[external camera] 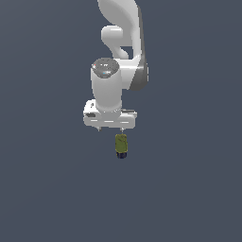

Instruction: Pick up the object and move it to a goal position.

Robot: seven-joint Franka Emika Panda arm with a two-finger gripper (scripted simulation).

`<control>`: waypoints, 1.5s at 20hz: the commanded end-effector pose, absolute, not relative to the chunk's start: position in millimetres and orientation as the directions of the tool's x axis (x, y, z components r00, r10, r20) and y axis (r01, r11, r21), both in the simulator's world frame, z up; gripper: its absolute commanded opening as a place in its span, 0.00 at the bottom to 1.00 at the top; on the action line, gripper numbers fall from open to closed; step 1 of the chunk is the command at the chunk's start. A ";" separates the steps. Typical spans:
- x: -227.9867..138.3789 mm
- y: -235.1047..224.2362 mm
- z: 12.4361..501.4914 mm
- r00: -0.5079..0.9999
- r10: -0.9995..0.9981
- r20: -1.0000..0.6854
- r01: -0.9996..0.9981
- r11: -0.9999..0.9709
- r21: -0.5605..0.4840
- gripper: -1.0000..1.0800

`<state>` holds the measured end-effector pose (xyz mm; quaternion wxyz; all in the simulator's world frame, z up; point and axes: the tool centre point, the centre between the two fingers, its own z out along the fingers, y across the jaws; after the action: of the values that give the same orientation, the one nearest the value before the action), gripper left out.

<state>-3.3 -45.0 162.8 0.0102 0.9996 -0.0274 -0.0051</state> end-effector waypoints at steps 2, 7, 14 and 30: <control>-3.2 -44.9 162.9 0.999 -0.054 -0.009 -0.053 -0.998 0.021 0.96; 0.5 -40.2 167.1 1.000 -0.009 -0.004 -0.009 -0.999 0.031 0.96; 1.5 -39.6 173.3 1.000 0.014 -0.001 0.014 -0.999 0.040 0.96; 18.5 -1.5 113.4 0.997 0.072 0.000 0.072 -0.997 0.003 0.96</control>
<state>17.0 -4.6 118.1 0.0033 0.9994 0.0336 -0.0007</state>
